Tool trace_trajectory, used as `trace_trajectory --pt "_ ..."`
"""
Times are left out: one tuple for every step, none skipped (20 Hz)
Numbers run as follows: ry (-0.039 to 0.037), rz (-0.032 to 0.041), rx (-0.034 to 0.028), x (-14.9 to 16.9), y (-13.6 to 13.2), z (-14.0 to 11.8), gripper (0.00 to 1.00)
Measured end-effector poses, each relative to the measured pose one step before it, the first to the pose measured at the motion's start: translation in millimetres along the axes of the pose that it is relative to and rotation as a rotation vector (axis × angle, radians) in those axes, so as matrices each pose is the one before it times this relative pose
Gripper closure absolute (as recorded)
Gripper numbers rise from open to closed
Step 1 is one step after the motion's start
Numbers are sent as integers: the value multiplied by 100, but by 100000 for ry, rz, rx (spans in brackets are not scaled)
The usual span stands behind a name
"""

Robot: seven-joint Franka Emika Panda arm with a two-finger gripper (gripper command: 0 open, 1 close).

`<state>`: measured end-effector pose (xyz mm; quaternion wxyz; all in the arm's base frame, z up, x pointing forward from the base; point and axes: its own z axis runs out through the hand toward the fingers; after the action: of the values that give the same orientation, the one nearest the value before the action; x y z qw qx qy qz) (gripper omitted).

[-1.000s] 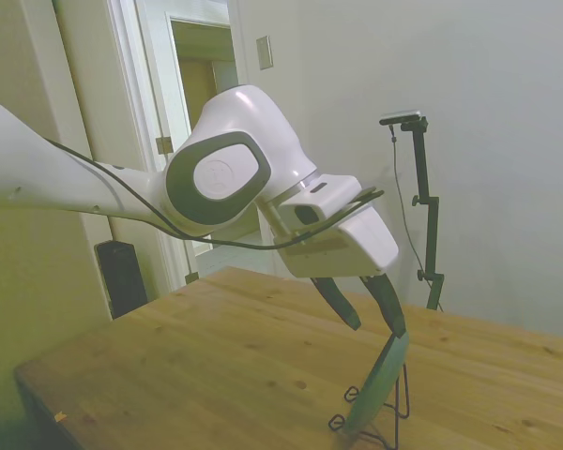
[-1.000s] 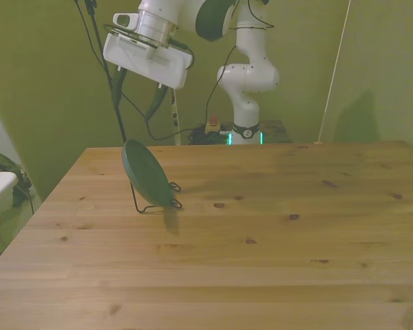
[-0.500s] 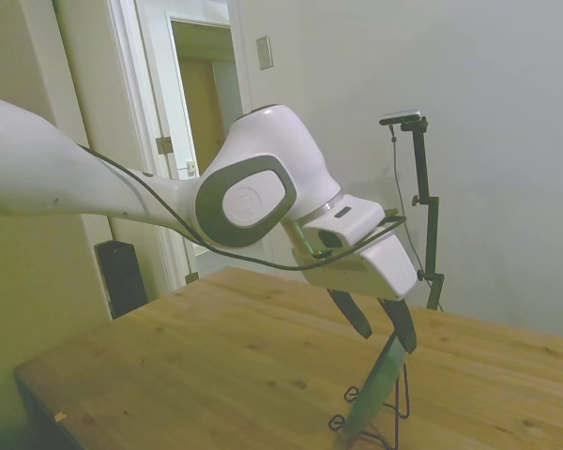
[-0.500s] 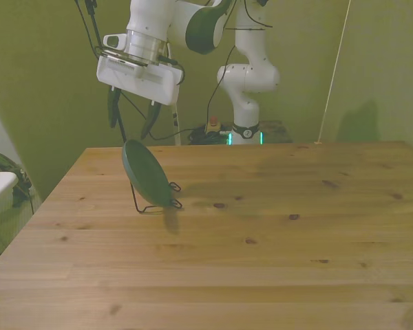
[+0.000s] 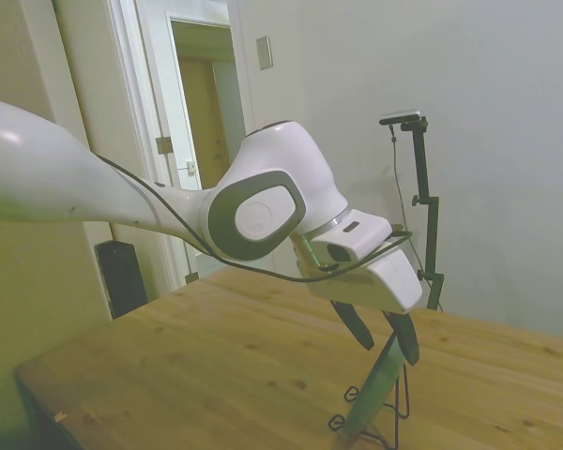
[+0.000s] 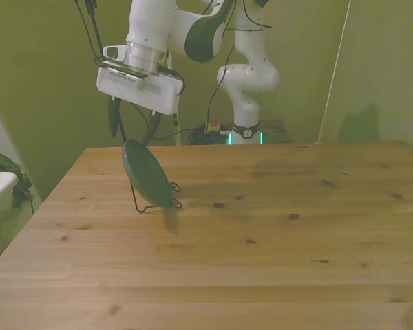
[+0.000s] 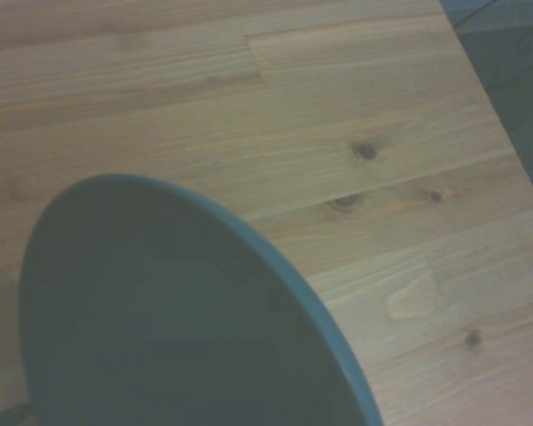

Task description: Unload the plate

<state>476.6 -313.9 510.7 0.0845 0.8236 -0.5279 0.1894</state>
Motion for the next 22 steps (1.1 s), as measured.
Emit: trace_trajectory --pt "52 -195 -87 3 -72 34 100" --pt "52 -339 -281 9 -41 101 100" --pt "-53 -399 -387 -11 -11 173 100" --pt "-111 -353 -500 -12 9 240 100" --pt "-157 -186 -387 -4 11 238 100" --pt "-164 -117 -296 -10 -7 224 100" --pt "-53 -106 -209 5 -16 179 100" --pt "132 -192 -164 23 -27 116 100" --pt "152 -209 -166 30 -16 80 100" --pt "223 -290 -198 32 -24 63 100" --pt "310 -423 -276 21 -31 46 100" --pt "376 -593 -332 3 -60 55 100" --pt "187 -478 -148 -48 -107 63 100" --pt "99 -456 -92 -68 -136 67 100" --pt "22 -429 -62 -84 -154 72 100" --pt "-3 -431 -14 -95 -174 57 100" --pt "44 -421 -7 -90 -170 43 100" --pt "49 -413 8 -95 -174 15 100" --pt "1 -453 66 -125 -218 -8 100" --pt "-29 -431 77 -132 -217 -6 100" --pt "-62 -434 64 -140 -210 8 100" --pt "-73 -395 21 -138 -172 20 100"
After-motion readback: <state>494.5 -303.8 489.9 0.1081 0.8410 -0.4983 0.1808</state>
